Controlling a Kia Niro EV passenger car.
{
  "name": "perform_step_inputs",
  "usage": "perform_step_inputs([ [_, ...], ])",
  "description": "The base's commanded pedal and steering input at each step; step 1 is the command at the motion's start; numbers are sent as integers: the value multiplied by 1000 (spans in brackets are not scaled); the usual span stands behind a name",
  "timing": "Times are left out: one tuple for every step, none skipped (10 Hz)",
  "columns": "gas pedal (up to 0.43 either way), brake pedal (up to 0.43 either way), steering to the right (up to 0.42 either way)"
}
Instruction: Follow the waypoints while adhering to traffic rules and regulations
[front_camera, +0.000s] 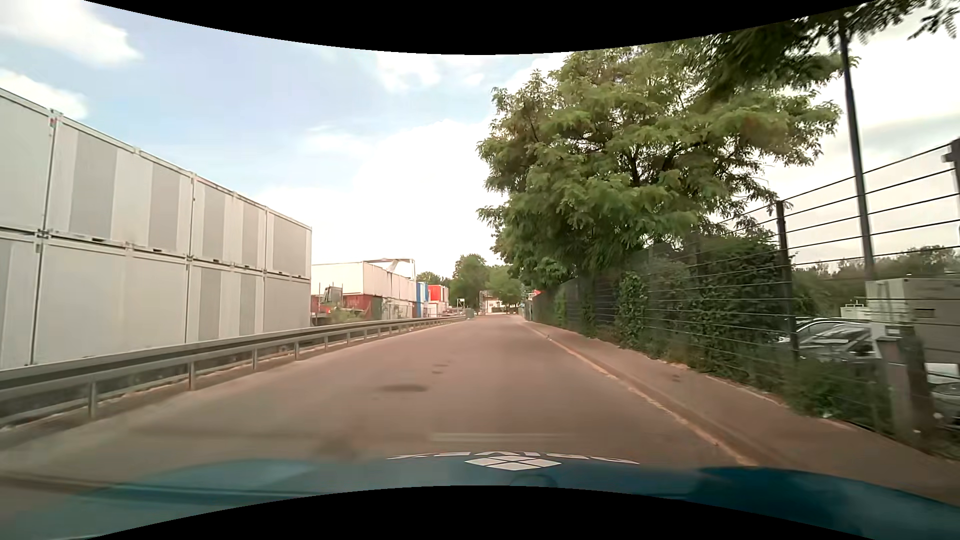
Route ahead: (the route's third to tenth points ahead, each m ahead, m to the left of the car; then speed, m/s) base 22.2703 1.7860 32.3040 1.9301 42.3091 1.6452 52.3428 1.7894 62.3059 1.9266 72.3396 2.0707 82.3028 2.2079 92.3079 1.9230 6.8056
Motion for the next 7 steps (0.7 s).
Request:
perform_step_inputs([
  [157, 0, -5],
  [157, 0, -3],
  [157, 0, 1],
  [157, 0, 4],
  [157, 0, 5],
  [157, 0, 4],
  [157, 0, 5],
])
